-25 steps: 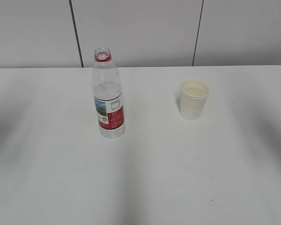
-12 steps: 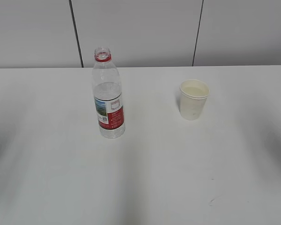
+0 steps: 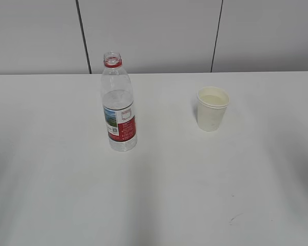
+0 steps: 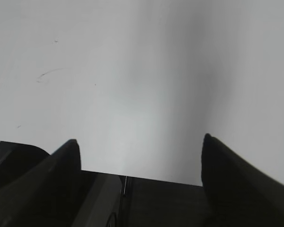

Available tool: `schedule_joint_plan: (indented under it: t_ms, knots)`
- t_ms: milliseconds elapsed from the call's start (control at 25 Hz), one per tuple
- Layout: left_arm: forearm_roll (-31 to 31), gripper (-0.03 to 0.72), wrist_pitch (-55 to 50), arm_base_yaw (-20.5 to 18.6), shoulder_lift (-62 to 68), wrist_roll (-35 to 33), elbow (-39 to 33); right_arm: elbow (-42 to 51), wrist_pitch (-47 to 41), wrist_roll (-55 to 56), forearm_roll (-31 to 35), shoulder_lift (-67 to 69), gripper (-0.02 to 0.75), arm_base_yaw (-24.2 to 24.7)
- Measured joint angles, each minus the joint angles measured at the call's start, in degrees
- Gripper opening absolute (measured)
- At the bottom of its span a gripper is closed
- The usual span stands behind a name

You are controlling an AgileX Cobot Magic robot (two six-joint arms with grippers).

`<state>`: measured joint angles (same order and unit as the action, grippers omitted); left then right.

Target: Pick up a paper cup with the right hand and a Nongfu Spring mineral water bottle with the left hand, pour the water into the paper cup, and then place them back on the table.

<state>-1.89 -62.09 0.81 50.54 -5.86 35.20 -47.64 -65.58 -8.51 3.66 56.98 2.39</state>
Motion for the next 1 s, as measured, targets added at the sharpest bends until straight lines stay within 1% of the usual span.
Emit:
schedule_joint_plan:
  t_ms: [200,320,600,760,1000]
  knots:
    - [-0.2,0.519,-0.3,0.0,-6.9,0.0,-2.1,1.2,0.2,0.0,0.0,-3.8,0.582,0.0]
    - [-0.4,0.519,-0.3,0.0,-10.4,0.0,-2.3,1.7,0.2,0.0,0.0,-6.4,0.582,0.0]
    - [-0.5,0.519,1.8,0.0,-13.1,0.0,-4.0,3.4,0.2,0.0,0.0,-11.2,0.582,0.0]
    - [-0.5,0.519,2.0,0.0,-13.1,0.0,-4.0,6.5,0.6,-0.4,0.0,-13.9,0.582,0.0]
    - [-0.5,0.519,2.0,0.0,-13.1,0.2,-4.0,14.5,6.4,-2.2,0.0,-19.1,0.582,0.0]
